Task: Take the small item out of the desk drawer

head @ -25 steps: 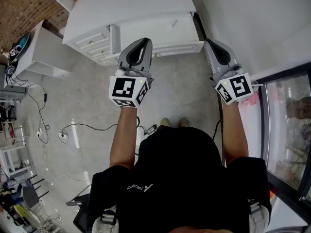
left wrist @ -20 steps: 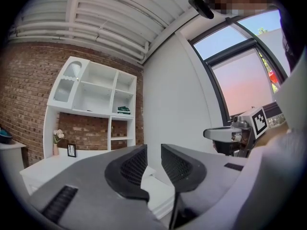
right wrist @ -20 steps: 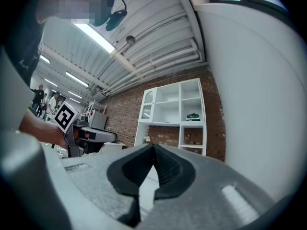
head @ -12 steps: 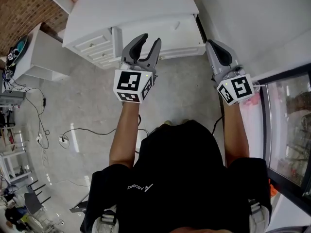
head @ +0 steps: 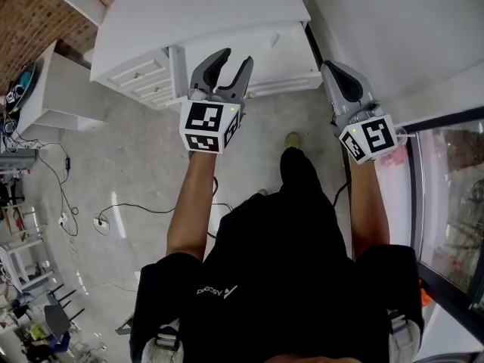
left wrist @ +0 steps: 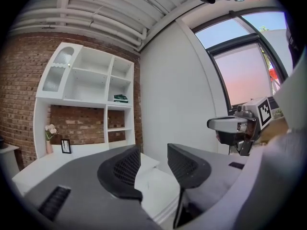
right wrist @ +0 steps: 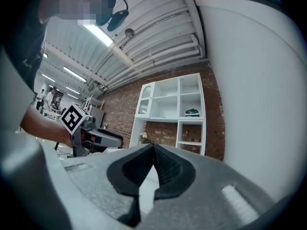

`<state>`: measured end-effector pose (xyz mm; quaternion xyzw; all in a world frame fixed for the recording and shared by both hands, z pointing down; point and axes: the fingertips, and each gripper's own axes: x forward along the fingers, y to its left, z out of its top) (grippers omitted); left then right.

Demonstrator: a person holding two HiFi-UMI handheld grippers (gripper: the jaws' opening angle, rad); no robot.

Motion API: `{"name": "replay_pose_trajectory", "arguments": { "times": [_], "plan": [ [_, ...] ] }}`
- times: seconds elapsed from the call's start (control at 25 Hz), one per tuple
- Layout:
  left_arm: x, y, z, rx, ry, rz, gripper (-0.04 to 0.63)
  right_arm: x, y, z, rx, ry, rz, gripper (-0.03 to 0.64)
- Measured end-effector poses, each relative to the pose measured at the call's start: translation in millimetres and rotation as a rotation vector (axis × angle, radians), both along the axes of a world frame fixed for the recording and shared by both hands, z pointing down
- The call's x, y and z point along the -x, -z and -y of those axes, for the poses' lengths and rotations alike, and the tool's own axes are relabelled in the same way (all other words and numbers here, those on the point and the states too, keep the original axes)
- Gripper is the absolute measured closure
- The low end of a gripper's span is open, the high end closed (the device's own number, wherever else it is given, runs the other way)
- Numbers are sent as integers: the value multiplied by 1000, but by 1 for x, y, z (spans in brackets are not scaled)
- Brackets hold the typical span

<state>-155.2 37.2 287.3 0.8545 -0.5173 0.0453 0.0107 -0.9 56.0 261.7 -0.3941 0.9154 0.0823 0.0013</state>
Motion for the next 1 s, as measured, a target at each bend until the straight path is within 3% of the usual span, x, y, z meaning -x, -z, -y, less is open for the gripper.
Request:
{"name": "replay_pose_trajectory", "arguments": {
  "times": [0.36, 0.76, 1.0],
  "plan": [
    [-16, -63, 113, 132, 16, 66, 413, -16, -28, 119, 28, 19, 7, 617],
    [-50, -146, 247, 347, 31, 161, 403, -45, -67, 267, 96, 86, -12, 617],
    [-66, -209, 297, 502, 21, 219, 404, -57, -103, 335, 150, 128, -7, 617]
  ]
}}
